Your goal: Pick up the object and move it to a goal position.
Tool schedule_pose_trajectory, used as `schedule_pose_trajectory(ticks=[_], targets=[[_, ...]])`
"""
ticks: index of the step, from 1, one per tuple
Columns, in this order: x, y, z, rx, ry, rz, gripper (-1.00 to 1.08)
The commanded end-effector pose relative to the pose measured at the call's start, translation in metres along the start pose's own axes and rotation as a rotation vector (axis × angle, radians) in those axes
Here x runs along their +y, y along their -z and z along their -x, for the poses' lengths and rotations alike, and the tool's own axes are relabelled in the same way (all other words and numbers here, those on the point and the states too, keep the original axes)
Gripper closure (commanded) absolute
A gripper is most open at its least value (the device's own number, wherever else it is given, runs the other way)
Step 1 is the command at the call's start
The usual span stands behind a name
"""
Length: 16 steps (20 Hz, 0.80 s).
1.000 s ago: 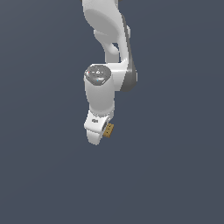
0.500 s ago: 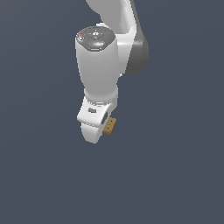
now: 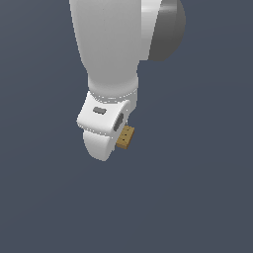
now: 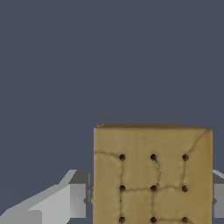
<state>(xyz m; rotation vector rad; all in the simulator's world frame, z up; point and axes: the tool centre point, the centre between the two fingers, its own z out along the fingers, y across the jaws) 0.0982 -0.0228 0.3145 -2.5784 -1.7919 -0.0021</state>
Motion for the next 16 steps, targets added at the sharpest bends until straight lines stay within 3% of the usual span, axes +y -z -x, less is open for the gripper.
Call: schedule_pose_trajectory(ticks=[1, 16], targets=[[0.005, 0.014, -0.003, 0.000, -0.001, 0.000, 1.08], [0.025, 0.069, -0.015, -0.002, -0.002, 0.000, 1.08]])
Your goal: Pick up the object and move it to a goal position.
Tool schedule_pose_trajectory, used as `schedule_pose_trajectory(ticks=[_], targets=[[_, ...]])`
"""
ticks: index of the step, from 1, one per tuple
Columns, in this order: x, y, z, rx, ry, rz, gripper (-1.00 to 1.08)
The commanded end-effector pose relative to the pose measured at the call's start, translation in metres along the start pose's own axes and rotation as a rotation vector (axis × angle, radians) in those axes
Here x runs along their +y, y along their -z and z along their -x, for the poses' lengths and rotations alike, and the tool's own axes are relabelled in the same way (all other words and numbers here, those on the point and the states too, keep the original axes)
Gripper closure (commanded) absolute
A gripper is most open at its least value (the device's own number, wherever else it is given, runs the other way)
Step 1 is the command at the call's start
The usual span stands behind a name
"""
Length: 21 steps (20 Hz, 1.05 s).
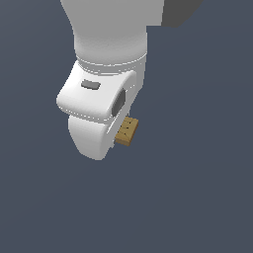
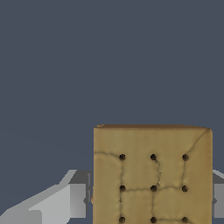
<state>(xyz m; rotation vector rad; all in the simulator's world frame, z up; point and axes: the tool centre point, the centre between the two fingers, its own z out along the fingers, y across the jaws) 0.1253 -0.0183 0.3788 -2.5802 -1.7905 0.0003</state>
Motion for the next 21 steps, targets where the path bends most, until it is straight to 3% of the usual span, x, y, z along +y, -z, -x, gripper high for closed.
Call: schedule_pose_trajectory(ticks=[1, 21], targets=[[0.002, 0.007, -0.001, 0.000, 0.000, 0.001, 1.08], [0.009, 0.021, -0.005, -0.001, 0.000, 0.001, 1.08]])
